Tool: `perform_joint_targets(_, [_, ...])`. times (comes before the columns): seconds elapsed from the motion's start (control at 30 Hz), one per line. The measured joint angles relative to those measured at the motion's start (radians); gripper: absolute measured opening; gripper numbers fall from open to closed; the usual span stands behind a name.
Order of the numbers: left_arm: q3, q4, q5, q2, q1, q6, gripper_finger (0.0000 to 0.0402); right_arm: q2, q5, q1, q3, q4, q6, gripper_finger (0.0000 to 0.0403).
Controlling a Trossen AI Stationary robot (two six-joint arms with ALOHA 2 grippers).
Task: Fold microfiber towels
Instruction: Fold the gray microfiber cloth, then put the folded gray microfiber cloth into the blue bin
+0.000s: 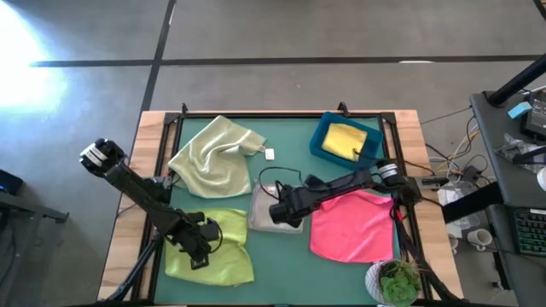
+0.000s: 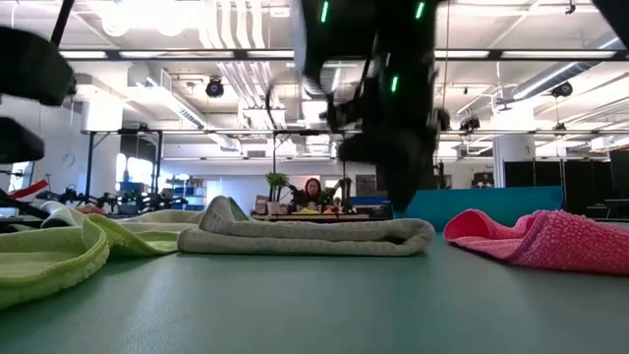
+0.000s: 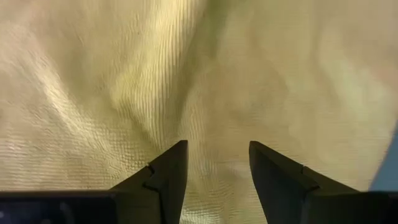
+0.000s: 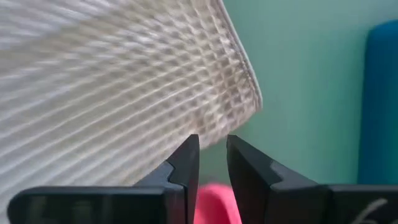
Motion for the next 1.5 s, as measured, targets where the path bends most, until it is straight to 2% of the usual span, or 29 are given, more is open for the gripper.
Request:
perform_joint_targets(0.23, [0.000, 0.000, -0.200, -0.114, 0.015, 0.030, 0.0155, -0.154, -0.004, 0.043, -0.026, -0.002, -0.013, 0.0075])
perform_joint_targets(0.4, [0.000, 0.002, -0.351, -0.188, 0.073, 0.136, 0.0155, -0.276, -0.005, 0.057, -0.076, 0.000, 0.025, 0.0075])
perform_joint_targets(0.57, [0.004, 0.013, -0.380, -0.245, 0.183, 0.278, 0.0155, -0.406, 0.004, 0.058, -0.175, 0.006, 0.025, 0.0075])
perform_joint_targets(0.73, [0.004, 0.092, -0.381, -0.274, 0.325, 0.350, 0.0155, -0.537, 0.003, 0.053, -0.340, 0.087, 0.025, 0.0075])
perform_joint_targets(0.87, [0.006, 0.109, -0.328, -0.277, 0.450, 0.438, 0.0155, -0.647, 0.003, 0.048, -0.490, 0.224, 0.025, 0.0075])
perform_joint_targets(1.17, [0.075, 0.106, -0.113, -0.213, 0.737, 0.628, 0.0155, -0.845, -0.055, -0.017, -0.771, 0.540, 0.025, 0.0075])
perform_joint_targets(1.37, [0.149, 0.109, -0.011, -0.113, 0.879, 0.654, 0.0160, -0.853, -0.177, -0.087, -0.857, 0.727, 0.004, 0.0077])
perform_joint_targets(1.5, [0.180, 0.114, 0.015, -0.047, 0.912, 0.671, 0.0172, -0.820, -0.225, -0.119, -0.865, 0.787, -0.025, 0.0096])
